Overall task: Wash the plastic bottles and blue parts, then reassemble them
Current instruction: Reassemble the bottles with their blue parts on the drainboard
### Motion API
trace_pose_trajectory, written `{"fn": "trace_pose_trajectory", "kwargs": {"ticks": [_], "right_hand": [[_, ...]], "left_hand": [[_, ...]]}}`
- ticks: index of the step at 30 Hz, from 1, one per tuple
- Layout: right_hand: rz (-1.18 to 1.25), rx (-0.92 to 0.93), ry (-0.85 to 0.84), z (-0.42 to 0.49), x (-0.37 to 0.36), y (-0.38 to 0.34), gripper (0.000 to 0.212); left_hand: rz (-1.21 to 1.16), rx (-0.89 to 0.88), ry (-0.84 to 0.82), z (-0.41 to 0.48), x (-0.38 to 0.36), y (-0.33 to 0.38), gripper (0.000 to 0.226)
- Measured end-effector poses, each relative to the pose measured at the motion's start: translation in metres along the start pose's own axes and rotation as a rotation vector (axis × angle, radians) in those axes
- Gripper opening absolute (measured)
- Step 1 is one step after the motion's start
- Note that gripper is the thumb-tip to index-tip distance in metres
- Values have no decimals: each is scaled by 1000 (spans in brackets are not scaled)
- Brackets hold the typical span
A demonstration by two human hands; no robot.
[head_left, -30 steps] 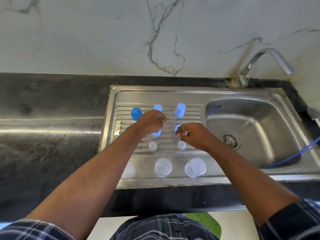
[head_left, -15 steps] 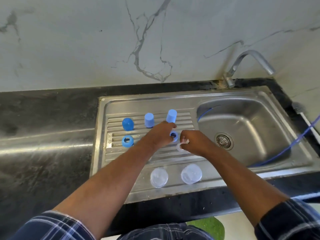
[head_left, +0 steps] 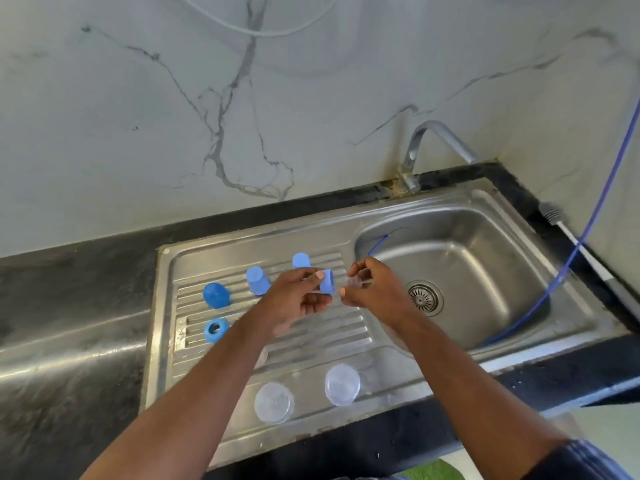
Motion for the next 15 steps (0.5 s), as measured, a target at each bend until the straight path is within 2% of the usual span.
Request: {"fn": "trace_pose_trajectory", "kwargs": {"ticks": [4, 8, 11, 15], "right_hand": [[-75, 101, -22, 4, -5, -27, 23], [-298, 277, 52, 2, -2, -46, 18], [-351, 320, 108, -1, 4, -50, 35], [-369, 343, 150, -6, 7, -54, 32]], "left_hand": [[-62, -104, 51, -9, -3, 15, 25], [-32, -191, 75, -18, -15, 21, 23], [7, -225, 135, -22, -16, 22, 22], [23, -260, 190, -30, -17, 26, 25]]}}
Point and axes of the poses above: each hand's wrist, its own z-axis towards the middle knuckle, its own x-axis out of the back of the hand, y = z × x, the point moved 9 cm from there along z, towards the middle knuckle, and after that the axes turned 4 degrees about y, right-handed, at the moved point
